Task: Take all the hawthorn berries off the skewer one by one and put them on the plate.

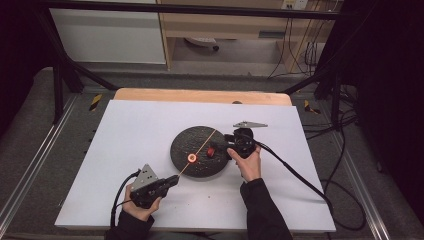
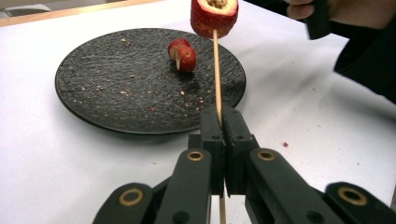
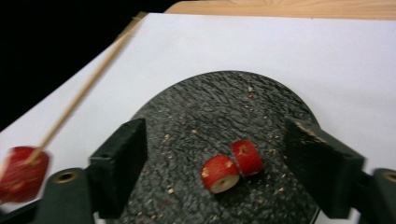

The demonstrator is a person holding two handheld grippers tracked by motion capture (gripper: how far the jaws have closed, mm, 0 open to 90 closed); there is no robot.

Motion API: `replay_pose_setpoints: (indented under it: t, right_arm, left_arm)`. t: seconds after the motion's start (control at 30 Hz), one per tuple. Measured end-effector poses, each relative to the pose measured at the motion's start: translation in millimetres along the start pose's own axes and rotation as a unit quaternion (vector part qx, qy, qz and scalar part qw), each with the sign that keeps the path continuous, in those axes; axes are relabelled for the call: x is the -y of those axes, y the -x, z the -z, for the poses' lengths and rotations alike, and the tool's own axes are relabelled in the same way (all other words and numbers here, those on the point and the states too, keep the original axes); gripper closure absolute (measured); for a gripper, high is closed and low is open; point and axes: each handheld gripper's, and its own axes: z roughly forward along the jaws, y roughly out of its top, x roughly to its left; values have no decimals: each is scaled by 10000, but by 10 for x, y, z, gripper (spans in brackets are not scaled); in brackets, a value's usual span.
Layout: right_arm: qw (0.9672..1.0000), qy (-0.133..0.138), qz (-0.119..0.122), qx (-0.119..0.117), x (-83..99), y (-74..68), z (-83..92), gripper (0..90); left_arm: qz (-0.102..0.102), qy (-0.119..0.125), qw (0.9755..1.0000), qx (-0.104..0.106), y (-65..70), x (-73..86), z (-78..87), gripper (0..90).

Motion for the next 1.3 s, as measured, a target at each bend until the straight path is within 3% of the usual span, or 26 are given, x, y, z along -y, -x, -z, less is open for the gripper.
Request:
replay_pose_setpoints:
  t: [0.17,0.4,0.83,1.3]
  right_arm:
    - [9998,61,121,-166,35,-80,137,103]
    - [9992,36,223,-333,147,-204,265,37]
    - [9973,104,195,-703,307,-414,304,29]
    - [9952,104,167,-961,273,-629,116,56]
  left_arm:
    - [-9,-9,10000,-14,5,1,-4,882]
    - [-19,-12,10000,-23,8,2,-8,882]
    - [-20,-46,10000,-24,15,7,-28,882]
    - [-44,-52,10000,-22,26,5,-33,882]
